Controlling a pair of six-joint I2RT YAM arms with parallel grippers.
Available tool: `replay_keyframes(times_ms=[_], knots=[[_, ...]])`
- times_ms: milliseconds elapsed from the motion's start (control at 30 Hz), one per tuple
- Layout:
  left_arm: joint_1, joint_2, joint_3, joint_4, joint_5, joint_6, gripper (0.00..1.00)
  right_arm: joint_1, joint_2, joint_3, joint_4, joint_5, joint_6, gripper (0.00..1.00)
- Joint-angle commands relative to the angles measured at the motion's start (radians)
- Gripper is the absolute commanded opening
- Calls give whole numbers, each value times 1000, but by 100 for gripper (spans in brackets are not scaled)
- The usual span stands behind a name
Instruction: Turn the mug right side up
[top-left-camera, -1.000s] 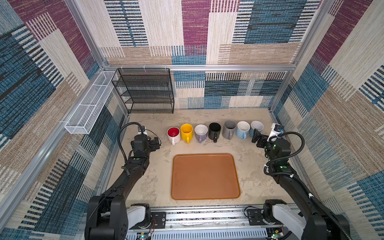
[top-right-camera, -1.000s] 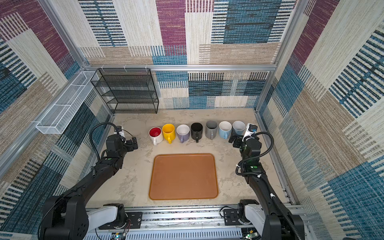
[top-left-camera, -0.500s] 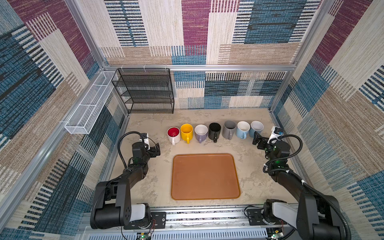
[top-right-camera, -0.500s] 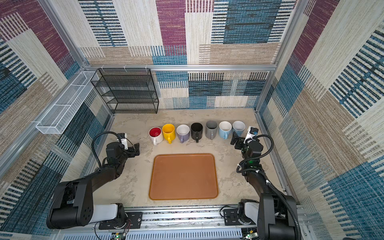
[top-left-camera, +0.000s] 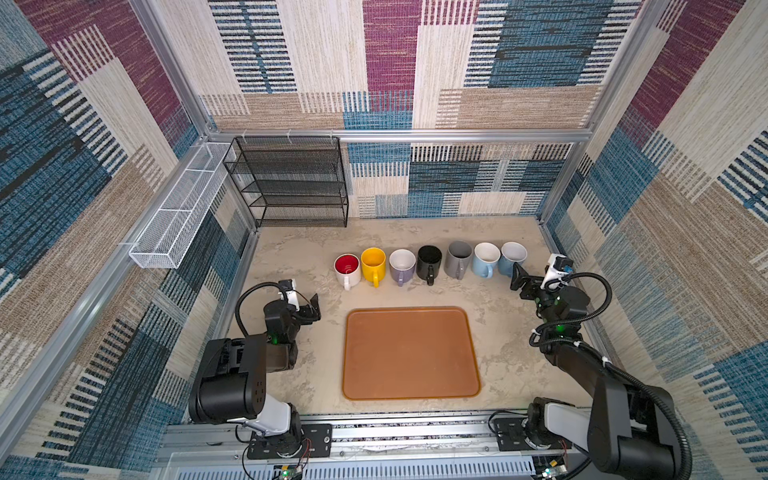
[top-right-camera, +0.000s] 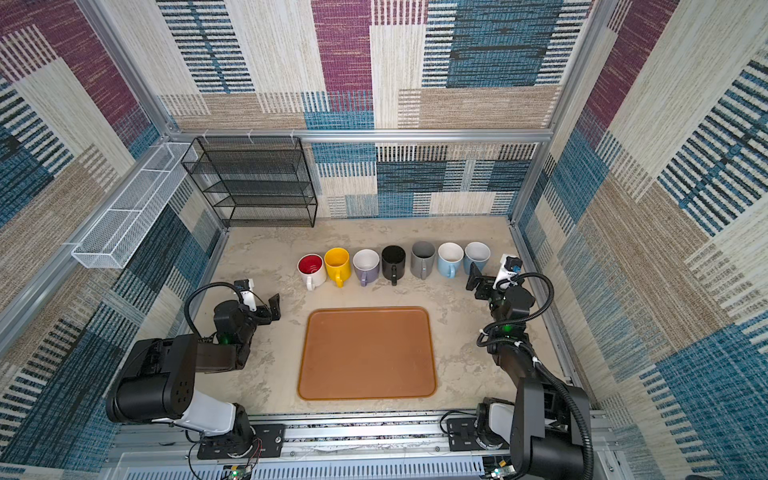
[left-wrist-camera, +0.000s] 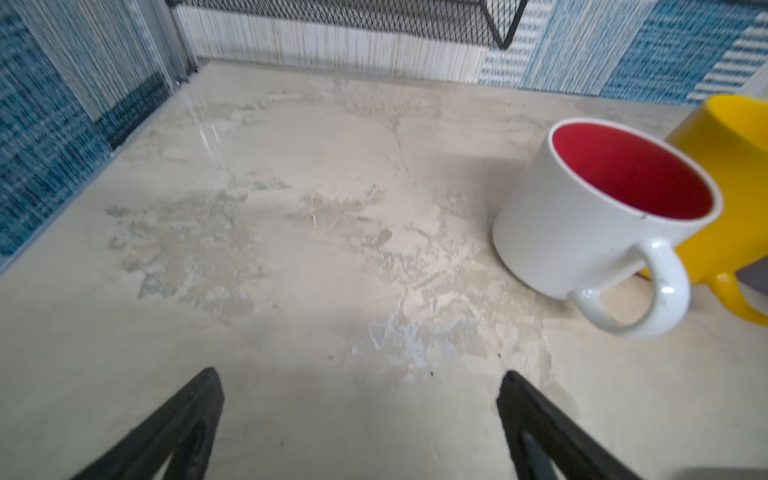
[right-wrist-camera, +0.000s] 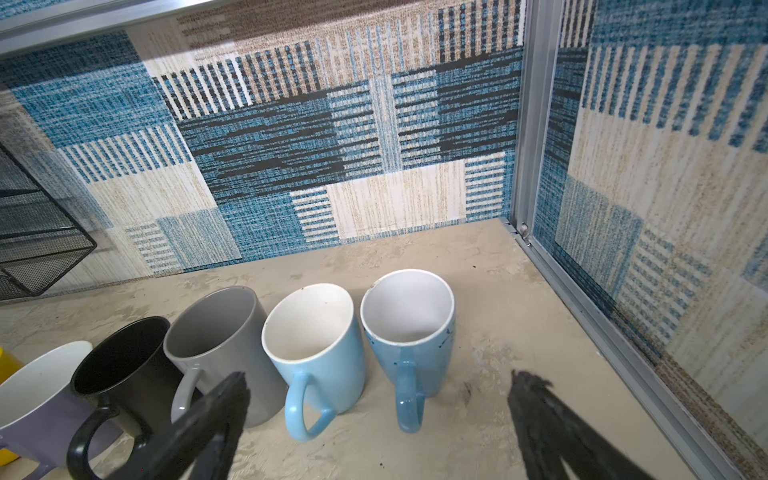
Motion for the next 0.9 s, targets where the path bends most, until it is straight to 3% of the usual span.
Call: replay_keyframes(times_ms=[0,100,600,867], knots=[[1,4,55,-15,60,7,99,-4,12,-10,62,-54,-32,100],[-9,16,118,-120,113,46,99,-4,29,-34,103,-81,-34,100],[-9,17,110,-100,111,43,99,-4,144,-115,318,-143,-21,100],[-9,17,110,-99,110,43,99,-4,297,-151,519,-211,-20,100]])
